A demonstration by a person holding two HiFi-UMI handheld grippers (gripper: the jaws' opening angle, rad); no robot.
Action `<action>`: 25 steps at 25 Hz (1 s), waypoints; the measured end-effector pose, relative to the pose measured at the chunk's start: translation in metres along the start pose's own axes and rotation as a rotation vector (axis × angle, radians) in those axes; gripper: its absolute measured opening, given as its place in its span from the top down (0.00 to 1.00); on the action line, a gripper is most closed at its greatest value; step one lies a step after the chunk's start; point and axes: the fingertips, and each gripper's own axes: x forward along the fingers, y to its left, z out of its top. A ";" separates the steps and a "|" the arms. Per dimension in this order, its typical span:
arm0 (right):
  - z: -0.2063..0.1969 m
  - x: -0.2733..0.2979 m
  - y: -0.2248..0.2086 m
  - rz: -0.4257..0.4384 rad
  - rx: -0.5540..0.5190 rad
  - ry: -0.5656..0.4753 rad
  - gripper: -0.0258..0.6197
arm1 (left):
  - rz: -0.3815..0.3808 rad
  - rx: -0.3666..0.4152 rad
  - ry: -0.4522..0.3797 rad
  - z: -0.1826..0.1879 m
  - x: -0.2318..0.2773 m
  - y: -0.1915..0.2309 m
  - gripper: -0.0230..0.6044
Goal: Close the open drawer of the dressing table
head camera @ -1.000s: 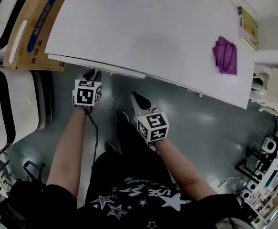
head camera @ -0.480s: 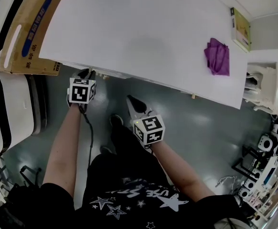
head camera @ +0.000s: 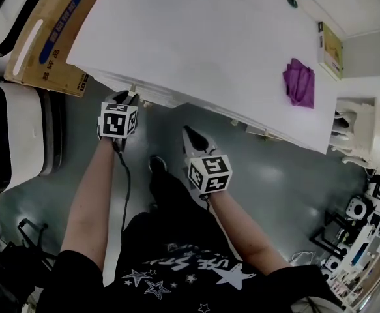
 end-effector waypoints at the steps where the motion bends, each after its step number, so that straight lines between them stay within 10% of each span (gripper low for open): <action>1: 0.000 -0.002 0.002 0.000 -0.002 -0.004 0.96 | -0.006 -0.014 -0.010 -0.004 -0.007 -0.003 0.77; 22: -0.043 -0.105 0.180 0.230 -0.186 -0.109 0.96 | 0.080 -0.264 -0.472 -0.148 -0.312 -0.066 0.71; 25: -0.052 -0.137 0.213 0.294 -0.192 -0.157 0.96 | 0.130 -0.298 -0.510 -0.183 -0.353 -0.066 0.84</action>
